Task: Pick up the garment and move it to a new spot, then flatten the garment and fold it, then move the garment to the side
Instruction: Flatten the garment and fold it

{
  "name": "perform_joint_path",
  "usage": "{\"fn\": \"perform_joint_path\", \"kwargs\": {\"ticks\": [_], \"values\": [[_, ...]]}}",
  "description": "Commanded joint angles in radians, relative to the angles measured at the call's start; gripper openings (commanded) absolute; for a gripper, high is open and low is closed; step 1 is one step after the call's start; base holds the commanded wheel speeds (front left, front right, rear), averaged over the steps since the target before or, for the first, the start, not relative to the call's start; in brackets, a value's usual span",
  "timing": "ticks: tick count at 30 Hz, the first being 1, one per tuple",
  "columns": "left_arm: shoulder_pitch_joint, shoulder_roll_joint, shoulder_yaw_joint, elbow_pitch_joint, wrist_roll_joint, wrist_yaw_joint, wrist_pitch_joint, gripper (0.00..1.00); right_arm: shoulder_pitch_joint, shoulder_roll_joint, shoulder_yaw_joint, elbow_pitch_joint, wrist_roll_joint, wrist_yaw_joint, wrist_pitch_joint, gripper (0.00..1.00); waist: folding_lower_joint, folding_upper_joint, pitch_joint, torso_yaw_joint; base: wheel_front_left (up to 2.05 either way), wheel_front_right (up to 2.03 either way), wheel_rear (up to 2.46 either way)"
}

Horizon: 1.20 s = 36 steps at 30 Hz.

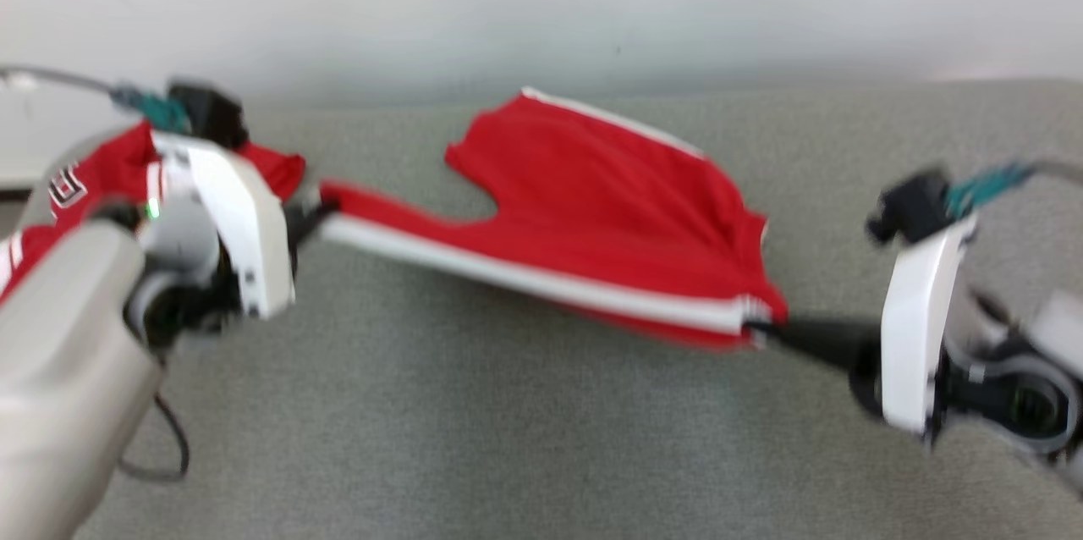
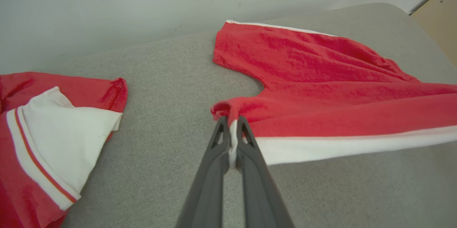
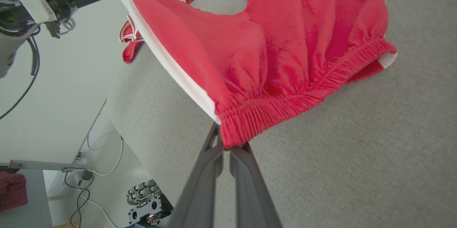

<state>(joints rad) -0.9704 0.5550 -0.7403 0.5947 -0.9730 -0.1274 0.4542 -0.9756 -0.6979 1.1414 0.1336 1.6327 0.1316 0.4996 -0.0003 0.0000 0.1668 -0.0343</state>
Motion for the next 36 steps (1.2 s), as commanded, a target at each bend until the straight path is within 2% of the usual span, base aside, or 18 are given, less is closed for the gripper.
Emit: {"fn": "perform_joint_path", "kwargs": {"ticks": [1,6,12,16,19,24,36], "values": [[0.066,0.031,-0.002,-0.043,-0.034,0.016,0.039,0.00,0.053,-0.023,0.020,-0.023,0.007,-0.002,0.007,0.00,0.0003,0.0000,-0.066,-0.010,0.00,0.00,0.00],[0.227,0.137,-0.026,-0.246,-0.095,0.073,0.175,0.00,0.166,-0.077,0.067,-0.091,0.003,-0.002,0.010,0.00,0.0003,0.0000,-0.109,-0.011,0.00,0.00,0.00],[0.383,0.265,-0.032,-0.530,-0.157,0.167,0.264,0.00,0.275,-0.155,0.099,-0.180,0.007,-0.002,0.009,0.00,0.0003,0.0000,-0.139,-0.012,0.00,0.00,0.00],[0.436,0.317,-0.013,-0.656,-0.186,0.224,0.277,0.00,0.316,-0.181,0.096,-0.239,0.036,-0.002,-0.016,0.00,0.0003,0.0000,-0.149,-0.017,0.00,0.00,0.00],[0.448,0.340,0.001,-0.701,-0.202,0.249,0.282,0.00,0.324,-0.185,0.091,-0.256,0.049,-0.002,-0.029,0.00,0.0003,0.0000,-0.141,-0.030,0.00,0.00,0.00],[0.399,0.337,0.015,-0.692,-0.216,0.245,0.313,0.00,0.300,-0.155,0.064,-0.237,0.113,-0.002,-0.035,0.00,0.0003,0.0000,-0.119,-0.055,0.00,0.00,0.00],[0.134,0.189,0.030,-0.457,-0.189,0.190,0.361,0.00,0.259,-0.082,-0.018,-0.116,0.228,-0.002,-0.071,0.00,0.0003,0.0000,0.012,-0.124,0.00,0.00,0.00]]}}
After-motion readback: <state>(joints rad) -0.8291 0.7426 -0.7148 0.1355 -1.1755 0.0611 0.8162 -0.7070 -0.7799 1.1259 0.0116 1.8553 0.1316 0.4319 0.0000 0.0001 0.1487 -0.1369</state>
